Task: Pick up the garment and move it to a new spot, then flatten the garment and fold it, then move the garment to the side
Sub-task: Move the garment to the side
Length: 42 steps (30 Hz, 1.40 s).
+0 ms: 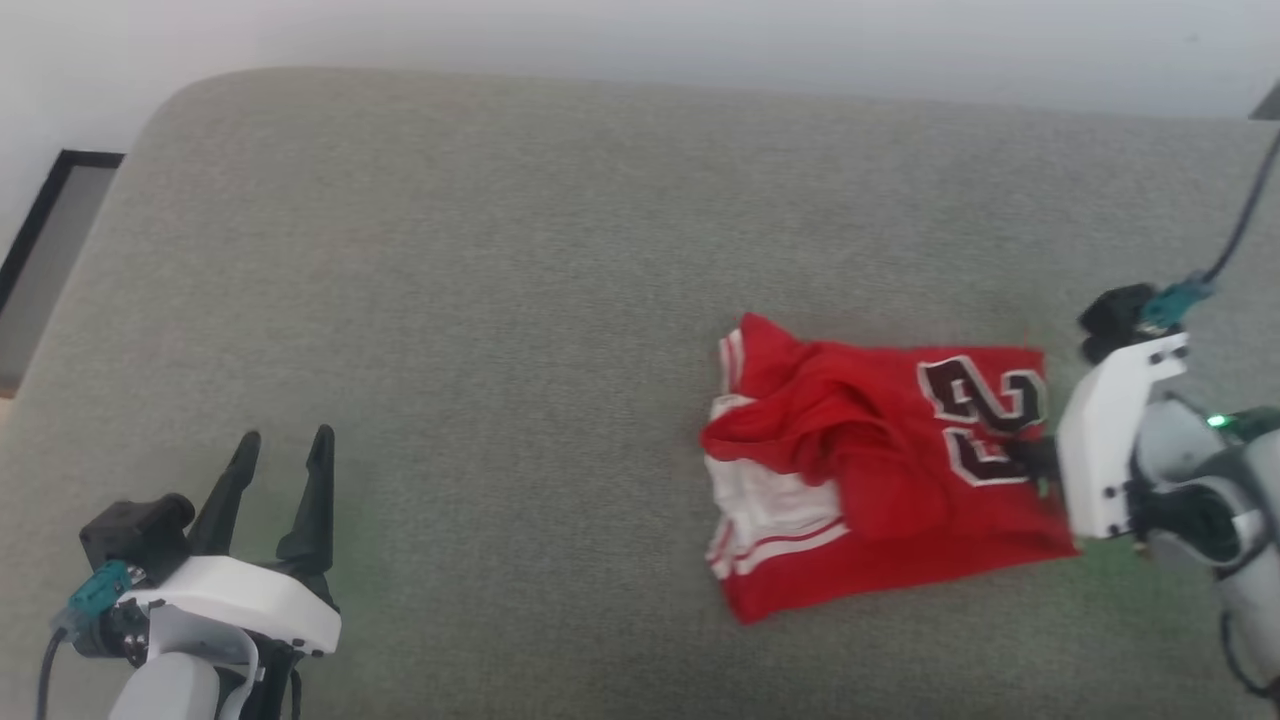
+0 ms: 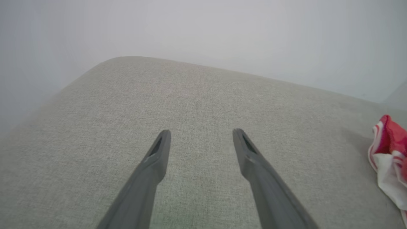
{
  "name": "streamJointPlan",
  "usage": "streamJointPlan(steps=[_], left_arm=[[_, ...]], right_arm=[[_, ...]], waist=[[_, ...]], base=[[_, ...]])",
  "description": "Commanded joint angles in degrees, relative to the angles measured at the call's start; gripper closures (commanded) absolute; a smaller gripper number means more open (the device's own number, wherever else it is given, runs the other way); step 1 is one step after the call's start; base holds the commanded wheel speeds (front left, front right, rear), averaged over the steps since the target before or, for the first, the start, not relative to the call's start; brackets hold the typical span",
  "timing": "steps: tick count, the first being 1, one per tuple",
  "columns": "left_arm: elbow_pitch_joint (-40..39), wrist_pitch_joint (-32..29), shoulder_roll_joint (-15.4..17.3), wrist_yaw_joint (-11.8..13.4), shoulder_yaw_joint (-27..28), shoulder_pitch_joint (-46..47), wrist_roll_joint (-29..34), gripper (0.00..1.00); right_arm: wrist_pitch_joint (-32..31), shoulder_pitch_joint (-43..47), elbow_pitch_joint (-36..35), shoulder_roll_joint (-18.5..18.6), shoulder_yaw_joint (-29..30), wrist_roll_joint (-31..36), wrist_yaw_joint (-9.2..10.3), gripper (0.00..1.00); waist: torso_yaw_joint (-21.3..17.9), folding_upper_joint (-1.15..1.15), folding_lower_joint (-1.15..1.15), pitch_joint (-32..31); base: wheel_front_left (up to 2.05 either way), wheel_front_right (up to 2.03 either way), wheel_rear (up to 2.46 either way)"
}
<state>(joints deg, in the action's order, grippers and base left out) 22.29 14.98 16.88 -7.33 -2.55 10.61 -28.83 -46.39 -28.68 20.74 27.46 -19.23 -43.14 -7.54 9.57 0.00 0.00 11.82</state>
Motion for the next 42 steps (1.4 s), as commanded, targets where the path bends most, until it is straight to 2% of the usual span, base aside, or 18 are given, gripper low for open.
streamJointPlan(steps=[1,10,17,29,36,42], left_arm=[[-0.2,0.2,0.2,-0.1,-0.1,1.0,0.1,0.0],[-0.6,0.2,1.2,-0.2,-2.2,3.3,-0.1,0.0],[-1.2,0.2,2.1,-0.2,-4.7,6.1,-0.7,0.0],[-2.2,0.2,4.0,-0.2,-11.1,13.3,-1.4,0.0],[-3.2,0.2,5.0,-0.2,-14.9,17.6,-1.2,0.0],[-4.1,0.1,6.0,-0.2,-18.2,20.7,-1.3,0.0]], right_arm=[[0.5,0.0,-0.5,1.3,1.1,0.8,0.09,1.0],[2.5,-1.5,-1.3,6.1,5.0,2.8,0.09,1.0],[6.7,-4.1,-0.6,10.0,7.1,5.3,0.07,1.0],[15.5,-11.6,6.4,15.5,7.9,7.3,0.09,1.0],[21.7,-15.8,10.8,18.3,6.7,9.8,0.09,1.0],[26.2,-19.7,14.9,19.3,5.9,14.0,0.09,1.0]], waist=[[-1.1,0.0,0.0,0.2],[-5.5,0.0,0.0,1.3],[-9.8,0.0,0.0,3.3],[-16.3,0.0,0.0,8.8],[-18.1,0.0,0.0,12.5],[-19.3,0.0,0.0,15.6]], base=[[0.0,0.0,0.0],[0.0,0.0,0.0],[0.0,0.0,0.0],[0.0,0.0,0.0],[0.0,0.0,0.0],[0.0,0.0,0.0]])
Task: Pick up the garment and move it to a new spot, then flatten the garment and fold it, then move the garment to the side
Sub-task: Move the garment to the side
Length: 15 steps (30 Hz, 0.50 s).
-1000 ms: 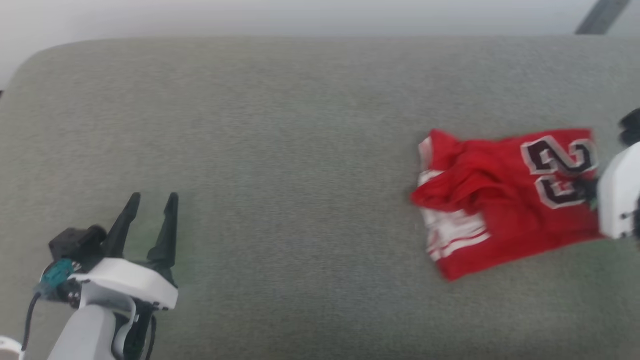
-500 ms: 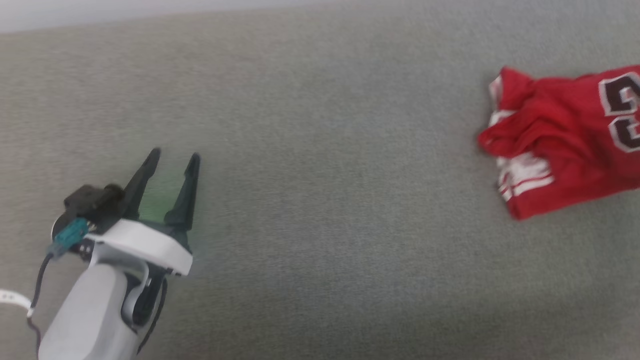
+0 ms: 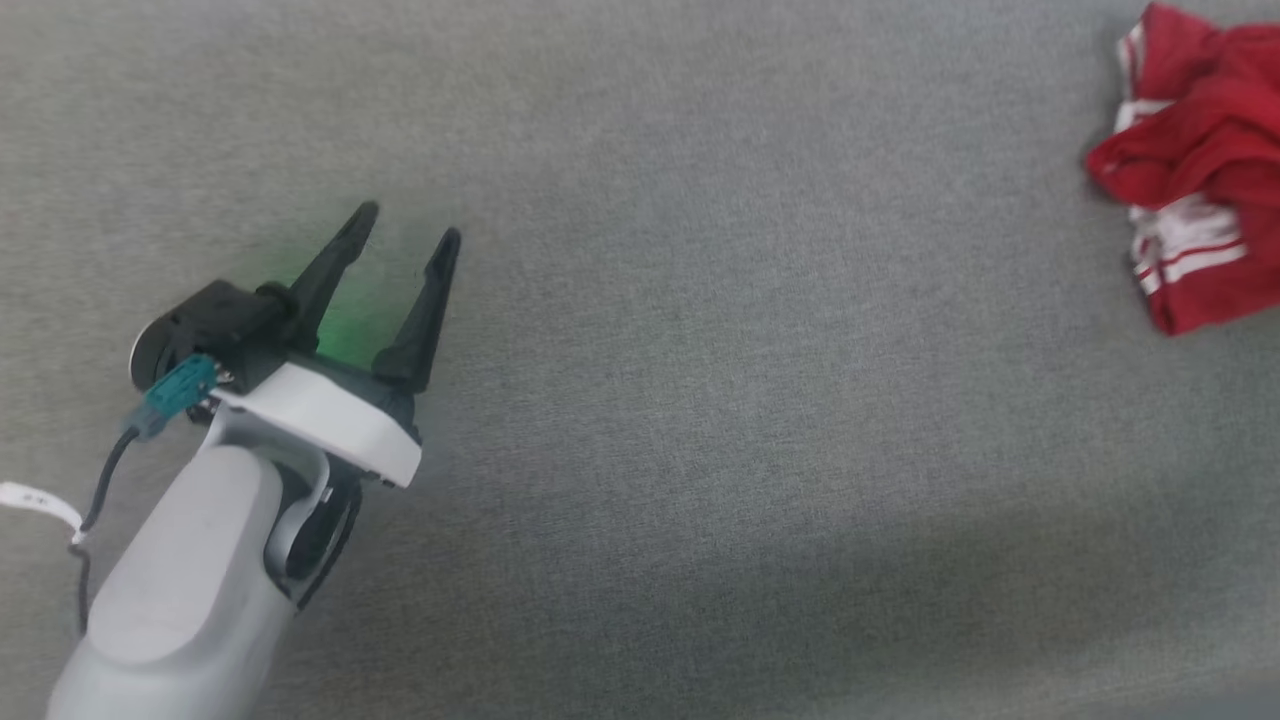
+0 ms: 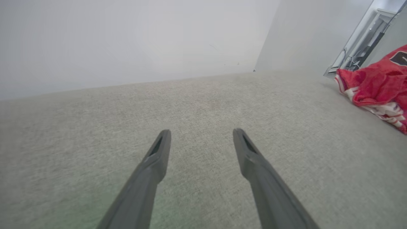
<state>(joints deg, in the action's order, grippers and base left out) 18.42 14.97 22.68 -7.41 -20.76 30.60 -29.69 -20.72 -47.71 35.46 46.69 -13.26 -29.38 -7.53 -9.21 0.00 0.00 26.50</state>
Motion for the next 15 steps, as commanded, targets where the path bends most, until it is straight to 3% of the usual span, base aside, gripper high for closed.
streamJointPlan(steps=[1,15], left_arm=[[-0.3,0.1,0.3,-0.1,-0.7,1.3,-0.5,0.0],[-0.6,-0.5,1.1,-0.1,-6.8,7.5,-1.2,0.0]], right_arm=[[1.3,-1.3,0.9,0.0,0.1,1.0,0.08,1.0],[7.6,-7.2,10.1,-4.2,-0.4,7.8,0.08,1.0]], waist=[[-0.7,0.0,0.0,1.5],[-0.3,0.0,0.0,6.9]], base=[[0.0,0.0,0.0],[0.0,0.0,0.0]])
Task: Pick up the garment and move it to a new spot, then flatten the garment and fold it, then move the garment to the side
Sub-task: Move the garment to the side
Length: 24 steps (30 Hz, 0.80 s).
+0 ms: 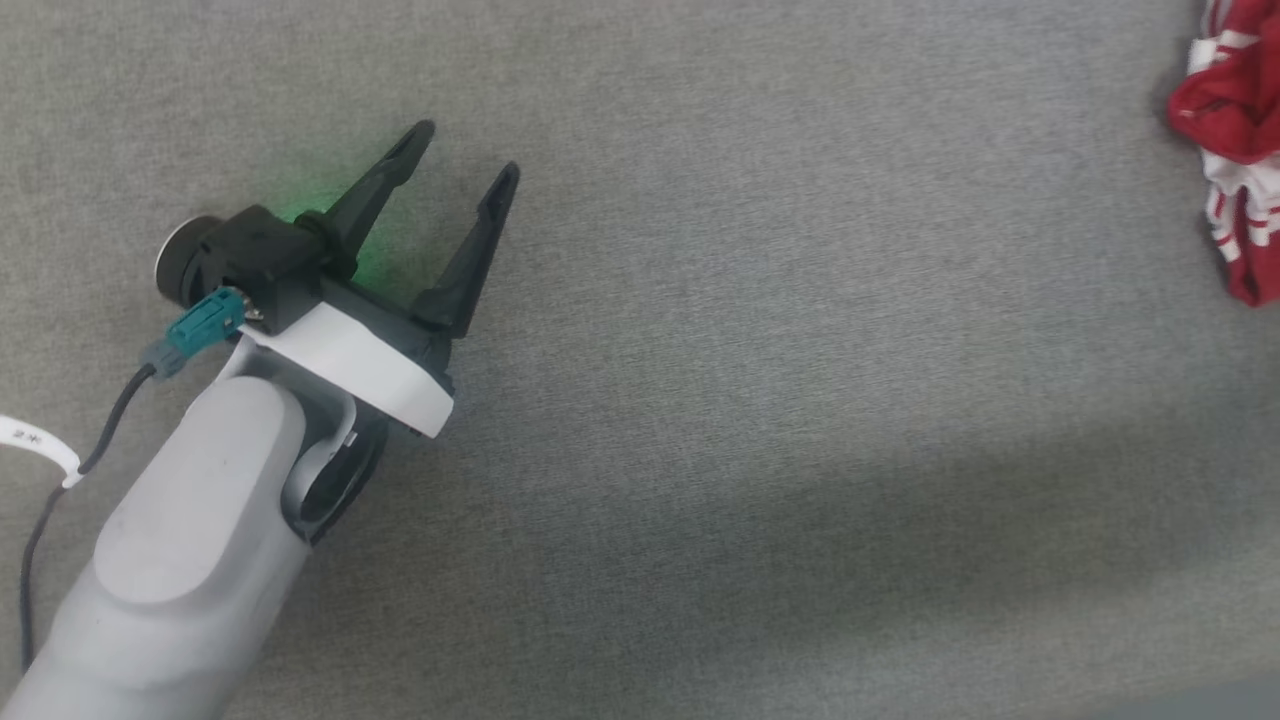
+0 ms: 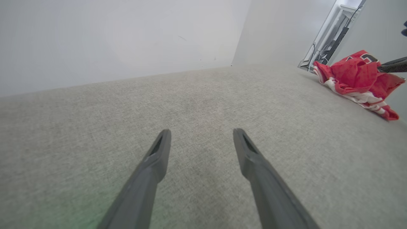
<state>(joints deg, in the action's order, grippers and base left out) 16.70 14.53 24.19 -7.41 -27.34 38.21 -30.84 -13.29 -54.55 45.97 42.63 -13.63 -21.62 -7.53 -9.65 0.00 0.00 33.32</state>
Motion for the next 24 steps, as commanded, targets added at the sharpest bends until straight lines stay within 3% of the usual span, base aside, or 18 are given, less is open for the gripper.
streamJointPlan(steps=[1,10,12,13,14,15,24], left_arm=[[1.1,-0.1,-0.2,-0.1,-0.5,0.2,-0.3,0.0],[2.8,0.3,0.6,0.1,-1.1,1.6,-2.7,0.0],[2.7,0.3,1.1,0.1,-0.9,1.6,-3.2,0.0],[2.5,0.4,1.2,0.1,-0.8,1.4,-3.6,0.0],[2.2,0.5,1.3,0.1,-0.8,1.2,-4.2,0.0],[1.6,0.5,1.4,0.0,-1.1,1.0,-4.8,0.0],[-0.4,0.7,1.7,0.0,1.9,-0.8,-5.9,0.0]], right_arm=[[0.5,-0.8,0.4,-0.6,-0.1,0.4,0.08,1.0],[2.2,-4.7,7.1,-3.0,0.2,1.9,0.07,1.0],[2.3,-5.4,8.2,-3.0,0.1,2.5,0.08,0.64],[2.5,-5.8,8.7,-3.0,0.2,2.6,0.08,0.52],[2.5,-6.1,9.1,-3.2,0.5,2.4,0.08,0.11],[2.6,-6.4,9.5,-3.3,0.6,2.4,0.08,0.0],[4.7,-7.4,11.5,-3.9,1.7,1.5,0.08,0.0]], waist=[[0.3,0.0,0.0,0.3],[1.7,0.0,0.0,0.8],[1.8,0.0,0.0,0.5],[1.8,0.0,0.0,0.3],[1.7,0.0,0.0,0.1],[1.7,0.0,0.0,-0.1],[1.2,0.0,0.0,-3.2]], base=[[0.0,0.0,0.0],[0.0,0.0,0.0],[0.0,0.0,0.0],[0.0,0.0,0.0],[0.0,0.0,0.0],[0.0,0.0,0.0],[0.0,0.0,0.0]])
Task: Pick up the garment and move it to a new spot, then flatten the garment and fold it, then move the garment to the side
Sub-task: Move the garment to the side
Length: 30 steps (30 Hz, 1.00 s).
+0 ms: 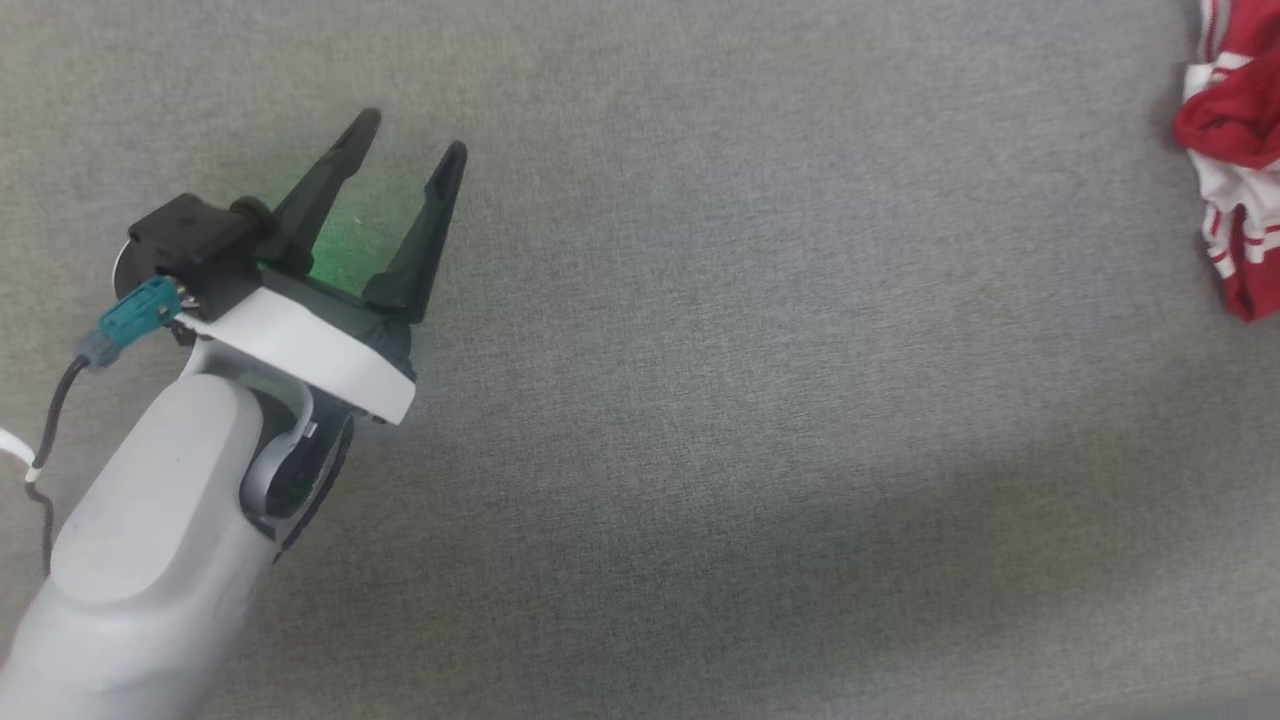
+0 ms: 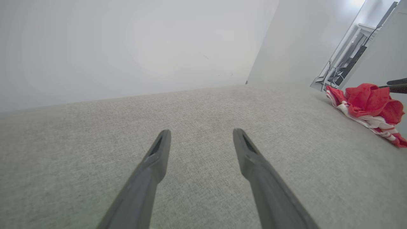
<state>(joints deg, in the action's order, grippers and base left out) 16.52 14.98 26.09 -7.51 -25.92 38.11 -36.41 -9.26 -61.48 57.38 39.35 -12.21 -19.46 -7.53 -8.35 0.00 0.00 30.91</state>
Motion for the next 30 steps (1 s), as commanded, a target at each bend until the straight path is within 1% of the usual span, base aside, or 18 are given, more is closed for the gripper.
streamJointPlan(steps=[1,4,7,13,20,24,26,30], left_arm=[[-0.1,0.2,-0.2,0.1,1.1,-1.2,0.1,0.0],[0.0,0.2,-0.4,0.1,2.5,-2.8,0.9,0.0],[-0.5,0.2,-0.4,0.1,3.7,-4.7,1.4,0.0],[-1.6,0.2,-2.1,0.1,8.1,-9.3,4.0,0.0],[-1.8,0.2,-3.5,0.1,13.3,-14.0,6.7,0.0],[-1.8,0.2,-4.4,0.1,17.2,-17.8,7.8,0.0],[-2.0,0.2,-4.9,0.1,19.2,-19.9,8.3,0.0],[-2.7,0.2,-5.8,0.1,23.6,-24.3,9.0,0.0]], right_arm=[[1.1,-0.4,0.2,-0.9,0.4,-1.0,0.08,0.0],[2.7,0.5,-0.1,-1.9,-0.1,-1.5,0.08,0.0],[4.8,1.6,-0.6,-3.8,-0.6,-2.5,0.08,0.0],[9.4,4.8,-3.0,-6.8,-3.0,-5.1,0.08,0.0],[13.7,9.2,-6.9,-8.3,-6.4,-8.4,0.08,0.0],[17.3,12.5,-9.3,-9.1,-8.3,-9.4,0.08,0.0],[19.2,14.6,-10.3,-10.1,-9.0,-9.9,0.07,0.0],[21.7,18.1,-11.6,-10.7,-9.3,-10.5,0.08,0.0]], waist=[[-0.1,0.0,0.0,-1.3],[-0.2,0.0,0.0,-3.1],[-0.4,0.0,0.0,-5.2],[0.5,0.0,0.0,-9.7],[2.2,0.0,0.0,-14.1],[3.5,0.0,0.0,-17.2],[4.2,0.0,0.0,-18.6],[5.3,0.0,0.0,-20.9]], base=[[0.0,0.0,0.0],[0.0,0.0,0.0],[0.0,0.0,0.0],[0.0,0.0,0.0],[0.0,0.0,0.0],[0.0,0.0,0.0],[0.0,0.0,0.0],[0.0,0.0,0.0]])
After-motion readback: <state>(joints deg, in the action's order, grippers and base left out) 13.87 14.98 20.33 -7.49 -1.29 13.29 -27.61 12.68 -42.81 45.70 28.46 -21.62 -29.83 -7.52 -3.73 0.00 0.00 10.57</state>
